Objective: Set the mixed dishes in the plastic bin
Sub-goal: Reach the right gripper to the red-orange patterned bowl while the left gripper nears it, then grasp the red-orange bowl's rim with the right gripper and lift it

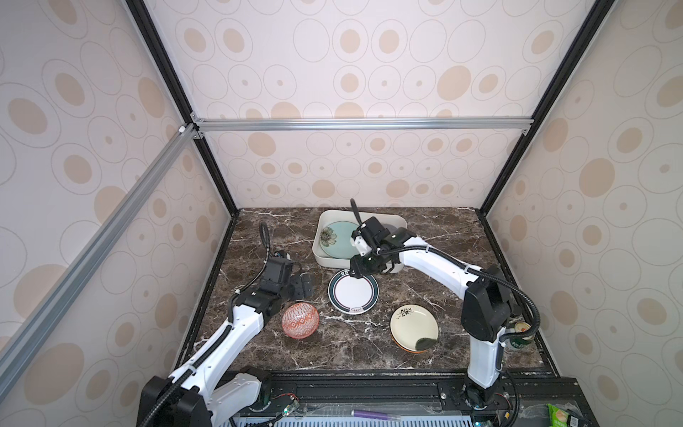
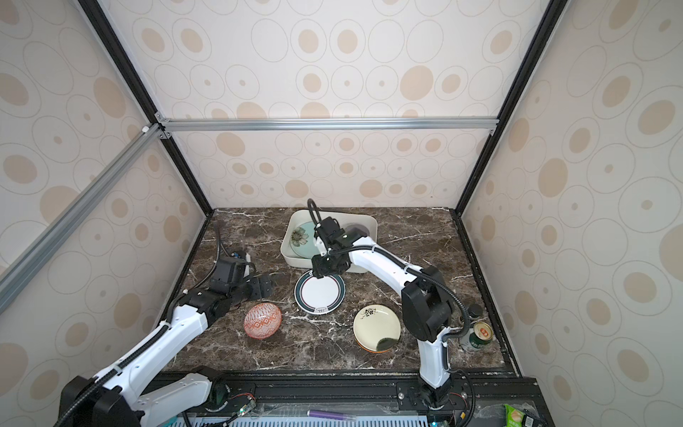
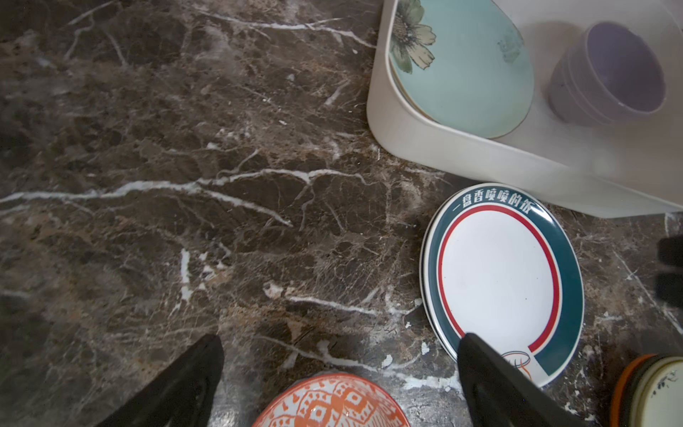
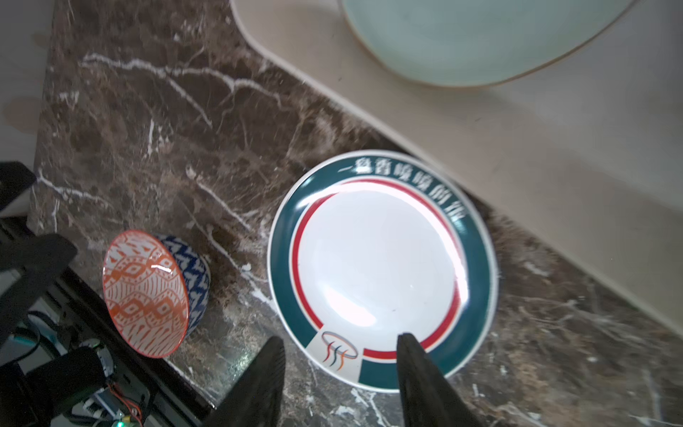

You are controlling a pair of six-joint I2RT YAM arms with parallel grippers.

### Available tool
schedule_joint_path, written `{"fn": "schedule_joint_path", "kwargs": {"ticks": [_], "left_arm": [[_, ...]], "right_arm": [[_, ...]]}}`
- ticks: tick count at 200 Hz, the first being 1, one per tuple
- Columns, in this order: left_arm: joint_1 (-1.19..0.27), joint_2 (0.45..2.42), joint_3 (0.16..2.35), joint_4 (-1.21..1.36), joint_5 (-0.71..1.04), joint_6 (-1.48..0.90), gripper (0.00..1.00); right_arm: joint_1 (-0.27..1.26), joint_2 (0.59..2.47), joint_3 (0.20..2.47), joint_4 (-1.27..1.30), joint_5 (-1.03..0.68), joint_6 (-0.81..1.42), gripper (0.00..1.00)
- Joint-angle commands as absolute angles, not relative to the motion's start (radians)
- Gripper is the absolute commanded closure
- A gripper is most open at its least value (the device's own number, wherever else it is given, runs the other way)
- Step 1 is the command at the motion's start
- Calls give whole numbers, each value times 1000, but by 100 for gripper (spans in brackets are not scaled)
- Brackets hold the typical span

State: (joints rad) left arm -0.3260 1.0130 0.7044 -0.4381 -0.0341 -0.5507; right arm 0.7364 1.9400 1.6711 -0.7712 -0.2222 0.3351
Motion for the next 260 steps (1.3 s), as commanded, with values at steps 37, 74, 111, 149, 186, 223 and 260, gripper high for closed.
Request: {"fn": "schedule_joint_path", "kwargs": {"ticks": [37, 74, 111, 149, 186, 223, 260], "left_arm": [[-320, 683, 533, -519, -122, -841, 1], [-321, 649, 485, -512, -84, -909, 1], [-320, 628, 449, -495, -78, -935, 1], [-320, 626, 430, -480, -71, -934, 1], [-319, 623, 408, -454, -61, -933, 1], [-318, 621, 387, -428, -54, -930, 1], [-317, 593, 364, -410, -34, -934, 1]], "right_arm": [[844, 1944, 1583, -653, -305, 413, 47], [919, 2012, 1599, -603, -364, 434, 46], [963, 2084, 1633, -551, -408, 459, 41], [982, 2154, 1694, -573, -413, 459, 41], [987, 2190, 1730, -600, -402, 462, 43], [994, 2225, 1770, -639, -398, 466, 49], [1027, 2277, 1865, -740, -331, 437, 61]]}}
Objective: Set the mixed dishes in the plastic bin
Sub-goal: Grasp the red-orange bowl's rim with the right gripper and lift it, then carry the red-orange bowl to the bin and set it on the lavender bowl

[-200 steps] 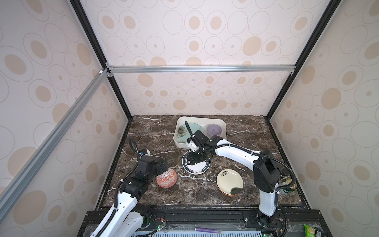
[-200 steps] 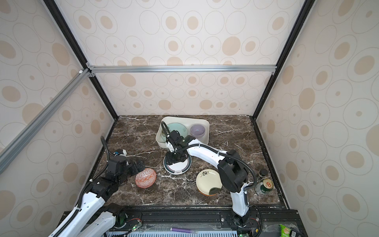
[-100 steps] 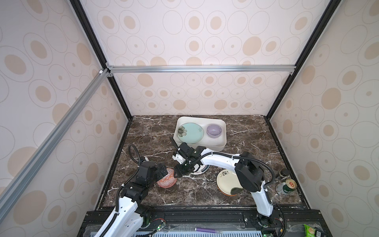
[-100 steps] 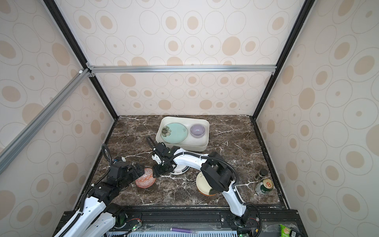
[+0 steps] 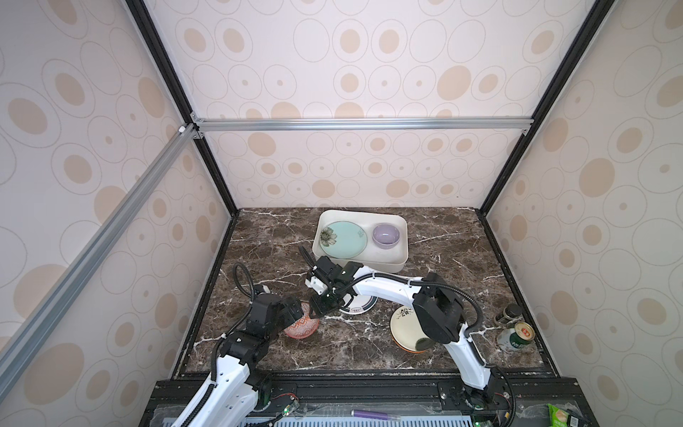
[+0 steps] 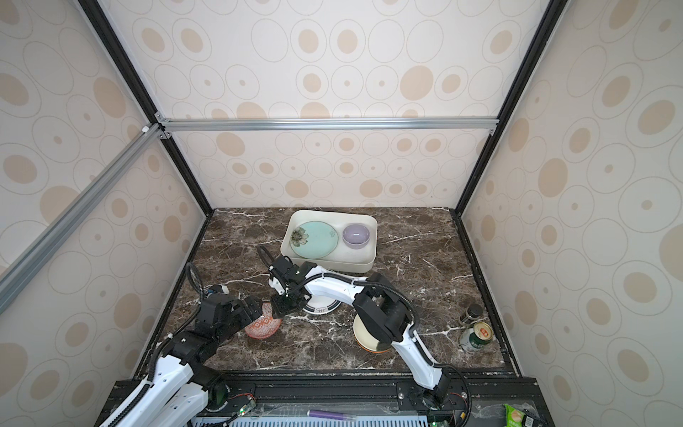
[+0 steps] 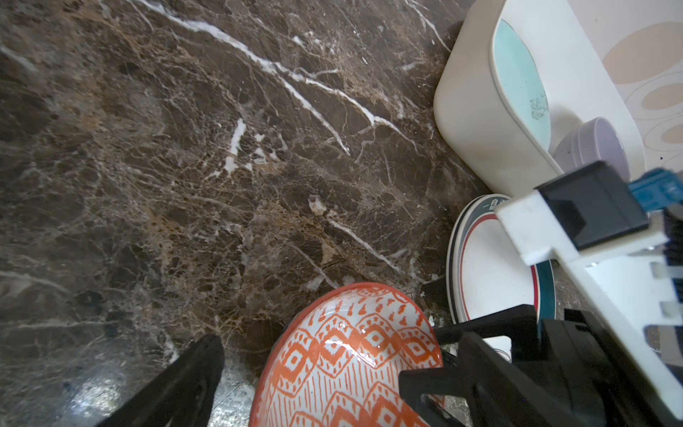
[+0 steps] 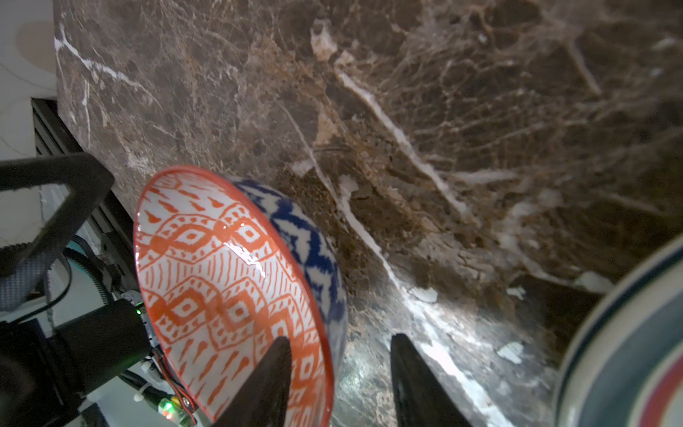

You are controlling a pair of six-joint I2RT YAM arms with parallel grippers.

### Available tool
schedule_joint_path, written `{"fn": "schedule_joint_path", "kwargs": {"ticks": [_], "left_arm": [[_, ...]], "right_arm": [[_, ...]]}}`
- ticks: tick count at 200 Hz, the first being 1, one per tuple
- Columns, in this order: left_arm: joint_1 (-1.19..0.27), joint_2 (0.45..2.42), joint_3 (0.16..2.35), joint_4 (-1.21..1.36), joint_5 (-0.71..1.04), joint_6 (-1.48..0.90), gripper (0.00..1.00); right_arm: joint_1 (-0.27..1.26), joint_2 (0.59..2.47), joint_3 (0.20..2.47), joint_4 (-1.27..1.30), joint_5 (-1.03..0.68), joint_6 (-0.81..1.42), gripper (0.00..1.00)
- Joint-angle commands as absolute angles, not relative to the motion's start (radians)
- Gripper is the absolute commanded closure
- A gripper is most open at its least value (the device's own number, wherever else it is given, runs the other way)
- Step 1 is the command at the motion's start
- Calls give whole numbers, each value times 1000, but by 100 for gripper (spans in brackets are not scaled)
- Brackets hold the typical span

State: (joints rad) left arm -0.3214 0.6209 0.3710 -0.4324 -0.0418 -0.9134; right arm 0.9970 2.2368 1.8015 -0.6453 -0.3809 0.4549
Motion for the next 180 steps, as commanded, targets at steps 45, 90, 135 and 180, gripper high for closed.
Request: {"fn": "schedule_joint_path", "kwargs": {"ticks": [45, 90, 135, 180], "left_arm": [[-316, 544, 357, -416, -23, -932, 1], [-314, 535, 380, -411, -7, -918, 1], [-313, 557, 518, -444, -27, -875, 1], [-311, 669, 659, -438, -24, -802, 1]], "right_arm": [[1038, 2305, 1911, -793, -290, 440, 81], [1037, 2269, 1937, -832, -270, 436, 88], [1001, 2238, 1994, -895, -259, 431, 90], [900, 2161, 2000, -938, -231, 406, 90]]}}
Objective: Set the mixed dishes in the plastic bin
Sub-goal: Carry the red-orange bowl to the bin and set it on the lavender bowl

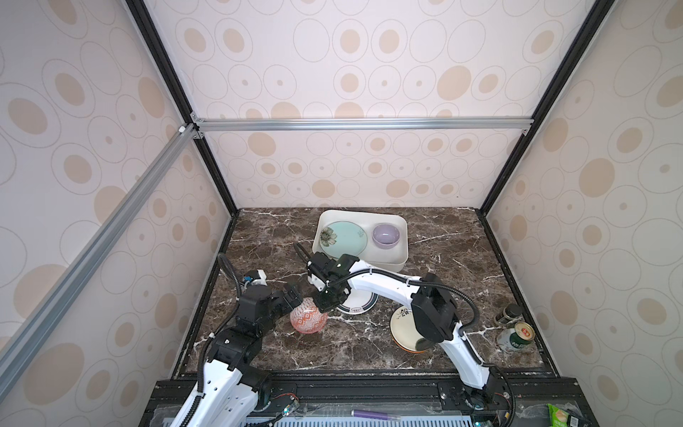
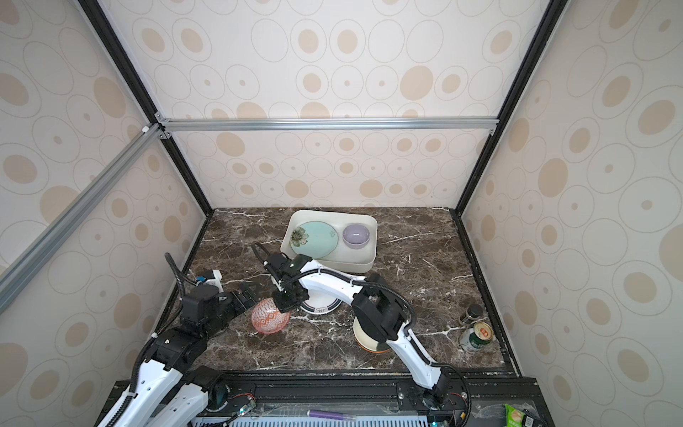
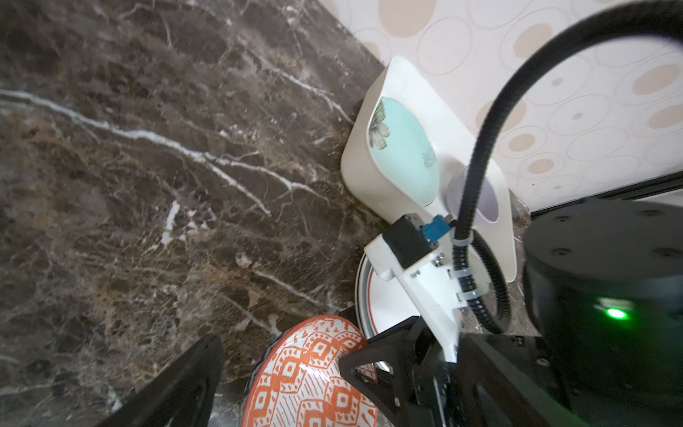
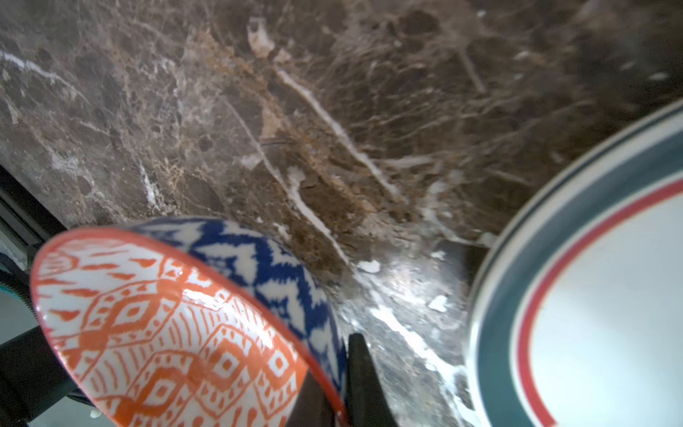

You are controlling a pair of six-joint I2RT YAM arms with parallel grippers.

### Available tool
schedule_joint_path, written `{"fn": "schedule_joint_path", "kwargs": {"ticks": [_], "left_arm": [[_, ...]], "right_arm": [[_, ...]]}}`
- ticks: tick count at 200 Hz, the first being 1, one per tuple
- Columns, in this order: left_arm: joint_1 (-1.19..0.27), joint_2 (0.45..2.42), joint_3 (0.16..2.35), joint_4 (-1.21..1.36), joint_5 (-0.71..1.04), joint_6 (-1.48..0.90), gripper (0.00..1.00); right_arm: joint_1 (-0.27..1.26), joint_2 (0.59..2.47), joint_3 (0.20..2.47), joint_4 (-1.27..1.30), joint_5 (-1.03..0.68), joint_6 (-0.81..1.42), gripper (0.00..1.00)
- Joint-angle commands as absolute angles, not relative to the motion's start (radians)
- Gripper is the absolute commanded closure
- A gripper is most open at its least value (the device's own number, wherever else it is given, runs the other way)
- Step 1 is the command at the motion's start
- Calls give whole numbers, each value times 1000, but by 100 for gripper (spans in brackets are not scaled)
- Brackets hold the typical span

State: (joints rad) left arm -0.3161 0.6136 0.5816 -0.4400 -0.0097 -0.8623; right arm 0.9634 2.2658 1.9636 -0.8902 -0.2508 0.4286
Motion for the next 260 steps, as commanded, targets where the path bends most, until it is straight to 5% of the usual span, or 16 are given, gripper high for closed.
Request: {"fn": "schedule_joint_path", "kwargs": {"ticks": [1, 64, 132, 260], "left_arm": [[-311, 673, 662, -436, -23, -801, 1], [-308, 957, 798, -300, 10, -732, 1], [-308, 1274, 970, -186, 65, -706, 1], [-308, 1624, 1168, -147, 89, -668, 1]], "right_arm": [[898, 2159, 2000, -938, -230, 406, 90], [613, 2079, 2049, -982, -199, 359, 90], [329, 2198, 2225, -978, -190, 349, 90], [230, 2444, 2427, -986, -187, 329, 89]]}}
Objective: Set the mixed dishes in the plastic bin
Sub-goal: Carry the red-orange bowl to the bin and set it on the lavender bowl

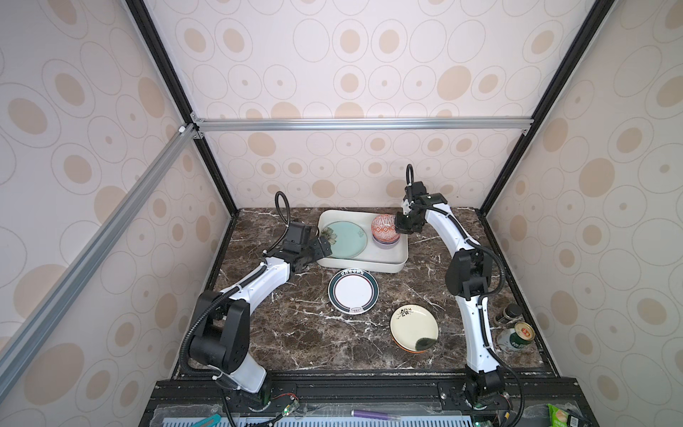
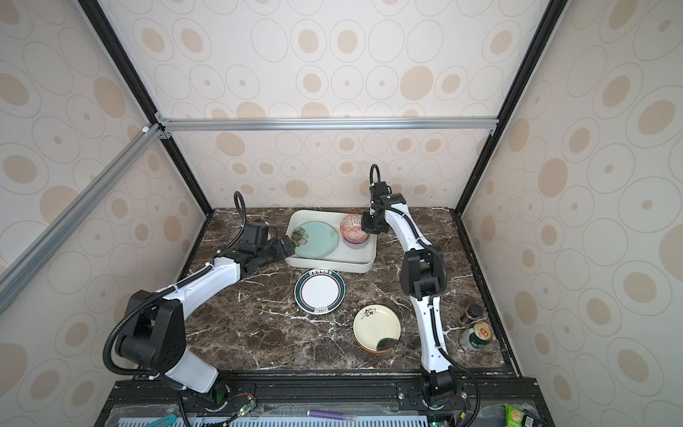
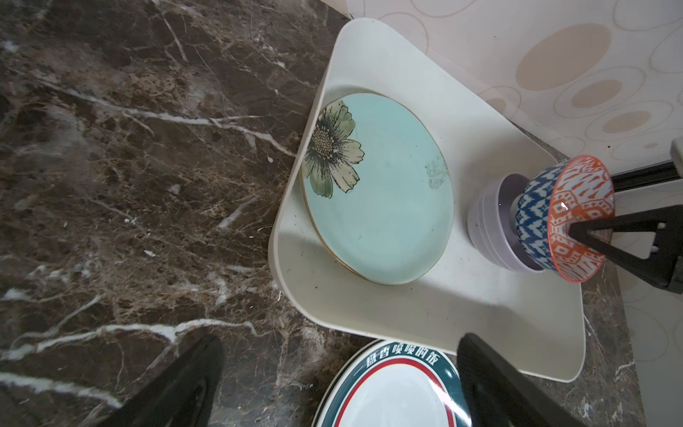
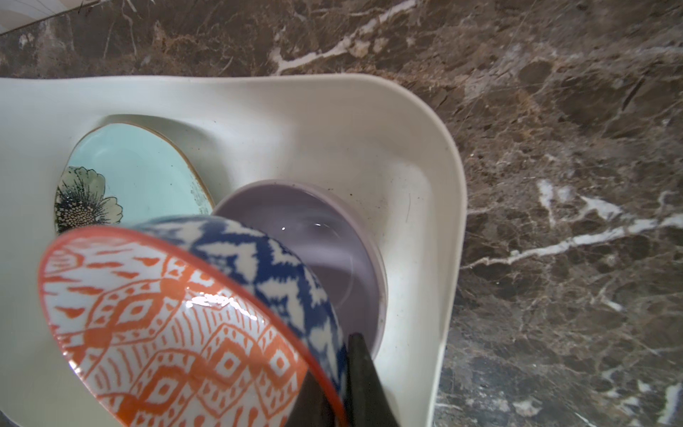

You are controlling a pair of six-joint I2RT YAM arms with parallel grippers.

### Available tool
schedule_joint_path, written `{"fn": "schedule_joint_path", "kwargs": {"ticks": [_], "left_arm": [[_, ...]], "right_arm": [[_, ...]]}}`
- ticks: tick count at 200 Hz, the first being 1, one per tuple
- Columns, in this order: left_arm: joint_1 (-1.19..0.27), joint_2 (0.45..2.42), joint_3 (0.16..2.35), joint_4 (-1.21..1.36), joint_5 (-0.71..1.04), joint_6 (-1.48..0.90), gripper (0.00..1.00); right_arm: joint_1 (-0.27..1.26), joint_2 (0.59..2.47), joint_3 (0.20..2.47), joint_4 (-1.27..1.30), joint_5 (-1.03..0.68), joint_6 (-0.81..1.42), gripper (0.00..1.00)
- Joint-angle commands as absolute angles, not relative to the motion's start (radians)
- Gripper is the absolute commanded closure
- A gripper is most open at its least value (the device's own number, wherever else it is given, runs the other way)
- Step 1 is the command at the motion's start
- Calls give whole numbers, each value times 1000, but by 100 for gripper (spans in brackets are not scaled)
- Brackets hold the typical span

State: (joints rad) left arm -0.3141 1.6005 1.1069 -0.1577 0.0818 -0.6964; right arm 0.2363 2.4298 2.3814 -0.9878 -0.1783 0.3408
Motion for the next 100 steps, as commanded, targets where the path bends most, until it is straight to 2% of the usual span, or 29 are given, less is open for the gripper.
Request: {"fn": "schedule_joint_path", "kwargs": {"ticks": [1, 41, 80, 100], "left_arm": [[-308, 1626, 1169, -147, 89, -668, 1], [-308, 1651, 1168, -136, 97, -668, 1], [-308, 1652, 1154, -114, 118, -667, 1], [-308, 1651, 1147, -103, 132, -672, 1]], "right_arm": [[230, 2444, 2427, -986, -188, 329, 89], [230, 2455, 2404, -986, -200, 327, 85], [230, 2442, 2381, -990, -208, 312, 60], [231, 2422, 2368, -996, -193, 306, 56]]}}
